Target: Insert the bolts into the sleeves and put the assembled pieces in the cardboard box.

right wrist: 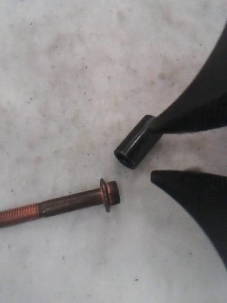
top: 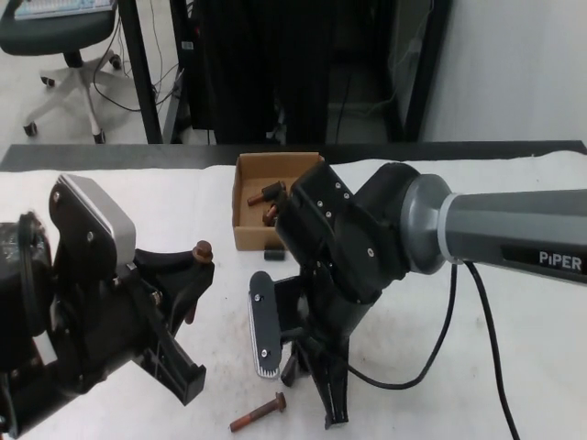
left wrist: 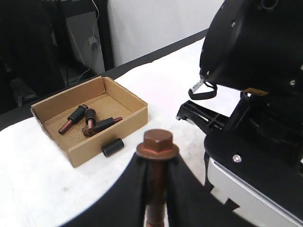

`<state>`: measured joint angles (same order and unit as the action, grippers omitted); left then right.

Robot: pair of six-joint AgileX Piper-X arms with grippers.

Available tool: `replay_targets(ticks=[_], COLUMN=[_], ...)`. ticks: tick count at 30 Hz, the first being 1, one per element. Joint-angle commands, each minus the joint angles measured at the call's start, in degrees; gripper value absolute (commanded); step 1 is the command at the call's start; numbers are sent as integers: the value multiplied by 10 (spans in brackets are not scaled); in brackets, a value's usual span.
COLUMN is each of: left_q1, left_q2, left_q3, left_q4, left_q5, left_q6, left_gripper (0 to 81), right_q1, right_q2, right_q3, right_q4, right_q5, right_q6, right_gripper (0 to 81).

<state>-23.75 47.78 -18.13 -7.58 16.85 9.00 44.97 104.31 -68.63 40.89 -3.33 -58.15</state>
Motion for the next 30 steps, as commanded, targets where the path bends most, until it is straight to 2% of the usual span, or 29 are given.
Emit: replay_targets(ticks=[1,6,12,17,23,30], left_q1=[2,2,2,2,2,2], left_q2=[-3,-3,-3,-3,-3,-3], left_q3=[-1,-1,-1,-1,-1,-1], left_q4=[-8,-8,-8,-8,-8,-3], left_q5=[4,4,4,4,4,4], left_q6=[0,0,0,0,0,0], left_gripper=[0,0,0,0,0,0], right_q1=[5,13,13,13,12,12], right_q2=[-9,-7,-7,-7,0,52], right_q3=[-6,-6,-6,-6,-6,-6], right_q4=[0,0,0,-9,-22,-26], right_q5=[-12,29,30,30,15,40], right_q6=[-20,-78,-104,-156,-161,-178], right_gripper=[361,342,342,342,342,342])
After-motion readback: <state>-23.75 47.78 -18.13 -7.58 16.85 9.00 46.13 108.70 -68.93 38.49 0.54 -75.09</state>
